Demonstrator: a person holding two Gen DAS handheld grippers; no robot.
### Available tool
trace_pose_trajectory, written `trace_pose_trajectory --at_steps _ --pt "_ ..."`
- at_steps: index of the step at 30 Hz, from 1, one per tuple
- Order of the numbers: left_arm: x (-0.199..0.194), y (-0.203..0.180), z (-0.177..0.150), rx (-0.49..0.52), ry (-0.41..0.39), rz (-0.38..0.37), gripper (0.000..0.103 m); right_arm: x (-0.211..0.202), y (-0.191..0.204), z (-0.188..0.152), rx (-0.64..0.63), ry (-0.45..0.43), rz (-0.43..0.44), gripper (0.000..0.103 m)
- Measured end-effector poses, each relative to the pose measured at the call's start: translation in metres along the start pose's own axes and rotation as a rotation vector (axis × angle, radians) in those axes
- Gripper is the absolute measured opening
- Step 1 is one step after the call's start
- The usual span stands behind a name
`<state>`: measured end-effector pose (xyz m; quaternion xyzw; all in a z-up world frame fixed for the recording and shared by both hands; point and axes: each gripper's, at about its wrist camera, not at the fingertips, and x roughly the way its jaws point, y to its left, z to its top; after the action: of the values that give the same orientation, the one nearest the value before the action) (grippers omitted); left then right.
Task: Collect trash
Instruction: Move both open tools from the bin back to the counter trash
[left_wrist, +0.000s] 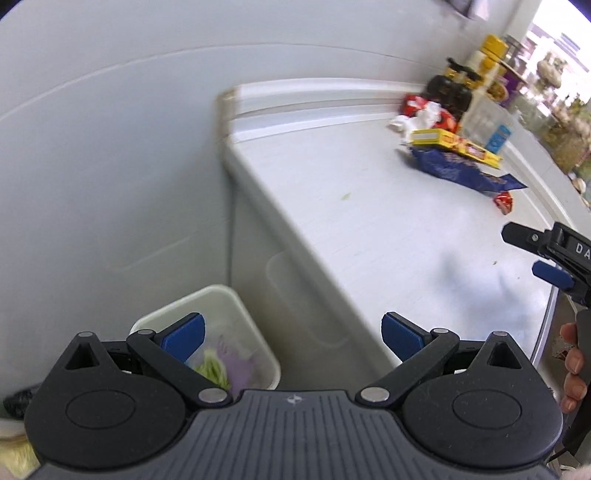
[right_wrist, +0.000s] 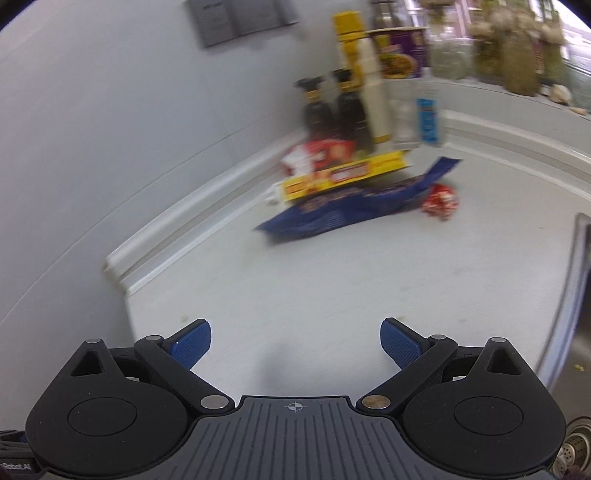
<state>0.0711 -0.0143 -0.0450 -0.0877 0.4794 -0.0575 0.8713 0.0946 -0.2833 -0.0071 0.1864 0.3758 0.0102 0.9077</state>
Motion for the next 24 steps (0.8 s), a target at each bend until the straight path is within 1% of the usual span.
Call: trace_pose_trajectory --at_steps 3,6,10,14,15,18,21,24 --pt "0.008 -0.021 0.012 0.040 -0.011 -0.012 0.102 0.000 -0.028 0.007 0.059 -0.014 -0.017 0.100" --pt "0.019 -0.043 0.026 0.084 -0.032 -0.033 0.102 0.005 -0.051 0.013 0.082 -0.030 -0.031 0.100" --pt "0.034 -0.070 0.047 0.171 -0.083 -0.074 0.102 0.013 -0.074 0.021 0.120 -0.037 -0.012 0.100" --pt "0.050 -0.087 0.069 0.270 -0.118 -0.178 0.100 0.027 -0.091 0.032 0.176 -0.032 0.020 0.100" --pt "0.054 -0.092 0.075 0.293 -0.122 -0.188 0.098 0.031 -0.095 0.035 0.182 -0.034 0.022 0.100" --pt "0.069 -0.111 0.092 0.386 -0.142 -0.180 0.095 0.041 -0.102 0.045 0.179 -0.056 0.014 0.100" --pt "0.080 -0.129 0.106 0.486 -0.178 -0.179 0.092 0.052 -0.107 0.056 0.143 -0.079 0.001 0.099" --pt "0.094 -0.142 0.123 0.535 -0.190 -0.185 0.087 0.067 -0.109 0.068 0.075 -0.087 -0.019 0.098"
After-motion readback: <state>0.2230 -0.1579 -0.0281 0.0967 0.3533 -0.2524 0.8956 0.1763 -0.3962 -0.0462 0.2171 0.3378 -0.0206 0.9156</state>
